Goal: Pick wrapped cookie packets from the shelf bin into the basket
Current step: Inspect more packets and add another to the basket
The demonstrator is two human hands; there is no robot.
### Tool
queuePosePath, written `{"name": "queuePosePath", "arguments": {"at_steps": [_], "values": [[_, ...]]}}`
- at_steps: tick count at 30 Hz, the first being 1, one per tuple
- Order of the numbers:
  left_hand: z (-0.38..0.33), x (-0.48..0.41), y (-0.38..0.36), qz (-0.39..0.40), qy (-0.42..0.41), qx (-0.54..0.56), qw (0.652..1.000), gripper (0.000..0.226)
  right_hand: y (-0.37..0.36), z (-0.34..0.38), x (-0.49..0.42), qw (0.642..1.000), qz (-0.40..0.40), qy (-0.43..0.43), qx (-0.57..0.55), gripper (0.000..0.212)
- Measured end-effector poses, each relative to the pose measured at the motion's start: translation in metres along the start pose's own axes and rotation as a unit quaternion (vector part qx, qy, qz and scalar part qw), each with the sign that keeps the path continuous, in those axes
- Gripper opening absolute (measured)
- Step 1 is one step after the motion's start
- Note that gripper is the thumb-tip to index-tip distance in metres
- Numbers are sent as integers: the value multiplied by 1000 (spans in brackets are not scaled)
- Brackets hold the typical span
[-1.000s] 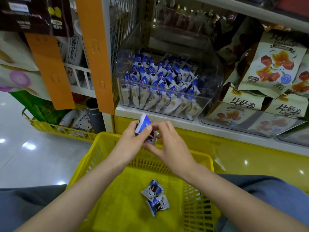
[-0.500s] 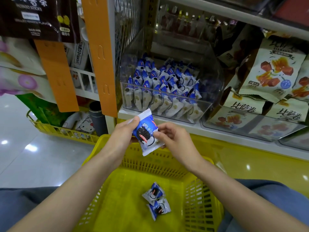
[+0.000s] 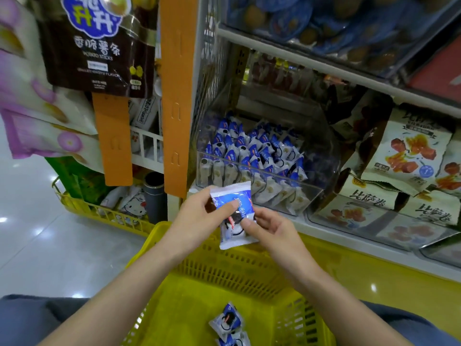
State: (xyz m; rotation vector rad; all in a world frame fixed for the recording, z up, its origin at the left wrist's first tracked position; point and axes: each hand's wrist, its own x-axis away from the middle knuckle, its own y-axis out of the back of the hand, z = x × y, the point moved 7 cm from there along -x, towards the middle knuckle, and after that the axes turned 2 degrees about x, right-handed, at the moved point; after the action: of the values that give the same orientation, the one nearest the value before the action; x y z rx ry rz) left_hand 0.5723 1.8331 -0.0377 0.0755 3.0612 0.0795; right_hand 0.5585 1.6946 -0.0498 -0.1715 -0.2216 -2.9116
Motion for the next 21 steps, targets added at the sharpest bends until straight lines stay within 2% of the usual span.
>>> {"name": "queuePosePath", "arguments": {"at_steps": [3,5,7,9,10,12,16,21], "values": [[-22,-8,7,-18,-82,-100,991,13,18,25,-5,996,-51,61,32,22],[-41,-16,15,-42,-151,-167,973,15,35,48,-13,988,-99,107,43,27],[-59,-26,18,-60,-219,-271,935,21,52,66,-30,981,-148,120,36,32],[-69,-39,13,-55,-269,-378,884,27,64,80,-58,976,-178,120,39,22],[-68,-46,8,-44,-278,-422,862,29,68,84,-75,973,-192,117,56,17],[-59,-59,1,-17,-280,-484,829,31,76,92,-111,963,-227,108,101,22],[-46,-63,-2,20,-298,-528,795,36,90,100,-176,935,-285,102,186,23],[-43,-67,2,-20,-351,-512,784,30,86,98,-237,913,-282,98,277,31]]}}
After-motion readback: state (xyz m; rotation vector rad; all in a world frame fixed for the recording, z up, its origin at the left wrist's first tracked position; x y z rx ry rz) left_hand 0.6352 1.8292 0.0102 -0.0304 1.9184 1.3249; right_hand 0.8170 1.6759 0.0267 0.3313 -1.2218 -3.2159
